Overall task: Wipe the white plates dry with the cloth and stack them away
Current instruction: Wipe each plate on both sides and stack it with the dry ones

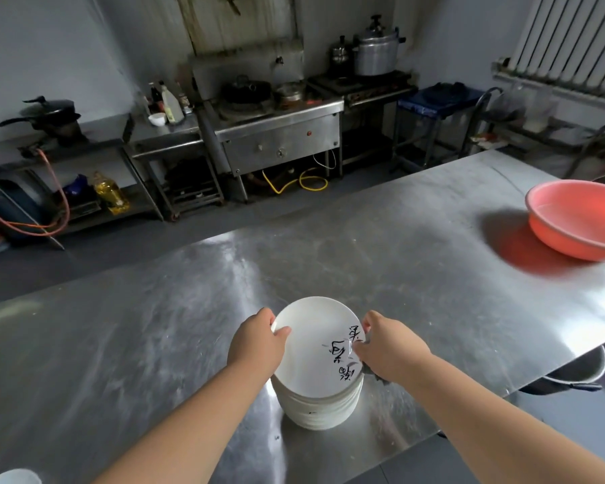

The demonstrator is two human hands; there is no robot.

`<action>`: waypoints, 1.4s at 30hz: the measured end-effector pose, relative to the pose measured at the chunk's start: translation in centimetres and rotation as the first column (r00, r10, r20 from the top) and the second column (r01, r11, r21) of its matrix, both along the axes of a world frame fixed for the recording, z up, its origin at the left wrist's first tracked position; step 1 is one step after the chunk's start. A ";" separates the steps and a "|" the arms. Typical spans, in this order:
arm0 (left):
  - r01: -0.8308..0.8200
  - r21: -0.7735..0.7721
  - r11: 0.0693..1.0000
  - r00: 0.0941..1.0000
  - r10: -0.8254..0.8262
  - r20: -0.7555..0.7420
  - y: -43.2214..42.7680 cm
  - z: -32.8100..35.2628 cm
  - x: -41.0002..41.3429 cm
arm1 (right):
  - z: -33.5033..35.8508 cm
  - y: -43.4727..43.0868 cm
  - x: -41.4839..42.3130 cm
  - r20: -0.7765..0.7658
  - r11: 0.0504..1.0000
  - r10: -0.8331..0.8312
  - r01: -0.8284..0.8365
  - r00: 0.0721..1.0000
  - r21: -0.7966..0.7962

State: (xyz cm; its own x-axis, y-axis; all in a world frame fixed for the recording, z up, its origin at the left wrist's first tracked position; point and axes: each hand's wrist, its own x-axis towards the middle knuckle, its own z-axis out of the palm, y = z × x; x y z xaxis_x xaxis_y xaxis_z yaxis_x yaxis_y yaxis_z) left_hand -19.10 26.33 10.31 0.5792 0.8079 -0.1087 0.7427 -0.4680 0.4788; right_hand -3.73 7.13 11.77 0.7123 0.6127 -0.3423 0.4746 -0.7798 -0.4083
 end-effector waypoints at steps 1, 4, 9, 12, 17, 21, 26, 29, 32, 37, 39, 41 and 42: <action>0.018 0.031 0.999 0.999 -0.017 -0.035 0.0 0.0 0.1 | 0.0 0.0 -0.1 0.012 1.000 0.001 -0.001 1.000 -0.009; 0.104 0.112 0.988 0.984 -0.086 -0.157 0.0 0.0 0.3 | 0.1 0.0 -0.3 0.096 0.998 0.025 -0.020 0.995 -0.053; 0.171 0.069 0.983 0.967 -0.154 -0.204 1.0 0.0 -0.2 | 2.8 1.0 0.1 0.243 0.997 0.025 -0.006 0.970 -0.078; 0.137 0.049 0.989 0.981 -0.128 -0.147 2.1 0.7 -2.2 | 4.5 3.3 -1.0 0.237 0.996 0.083 -0.072 0.968 -0.057; 0.011 0.050 0.999 0.988 -0.003 -0.157 5.5 0.8 -10.0 | 5.2 9.4 -6.8 0.137 0.972 0.234 -0.234 0.962 -0.019; -0.176 -0.005 0.984 0.965 0.171 -0.199 8.8 -0.4 -20.4 | 4.1 15.6 -14.2 0.128 0.921 0.387 -0.389 0.913 -0.012; -0.382 0.007 0.924 0.892 0.370 -0.259 11.4 -1.2 -35.4 | 2.4 23.0 -24.9 0.043 0.837 0.547 -0.545 0.836 -0.050; -0.483 -0.005 0.875 0.832 0.458 -0.312 12.6 -1.9 -43.7 | 1.0 26.8 -31.3 -0.006 0.792 0.606 -0.604 0.795 -0.087; -0.568 -0.043 0.822 0.773 0.515 -0.371 14.1 -2.8 -50.2 | -0.9 29.6 -36.9 -0.055 0.754 0.645 -0.647 0.762 -0.113; -0.611 -0.138 0.780 0.759 0.527 -0.382 16.7 -4.8 -57.3 | -4.0 33.1 -44.0 -0.070 0.716 0.668 -0.666 0.741 -0.209; -0.624 -0.175 0.761 0.759 0.538 -0.368 17.7 -5.7 -58.6 | -5.4 34.2 -45.8 -0.070 0.714 0.666 -0.662 0.742 -0.227; -0.640 -0.230 0.733 0.756 0.548 -0.357 18.5 -7.0 -59.5 | -6.7 35.2 -47.5 -0.077 0.711 0.664 -0.659 0.744 -0.246; -0.642 -0.272 0.716 0.759 0.544 -0.359 18.8 -7.7 -59.7 | -7.6 35.6 -48.1 -0.085 0.710 0.659 -0.655 0.747 -0.257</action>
State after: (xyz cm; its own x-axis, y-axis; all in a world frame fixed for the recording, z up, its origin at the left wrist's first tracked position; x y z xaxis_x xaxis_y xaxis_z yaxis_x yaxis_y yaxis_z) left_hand -78.84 45.12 2.61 -0.0916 0.8463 -0.5247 0.9163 0.2779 0.2883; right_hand -51.83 42.78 4.16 0.1681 0.8198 -0.5474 0.9102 -0.3423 -0.2331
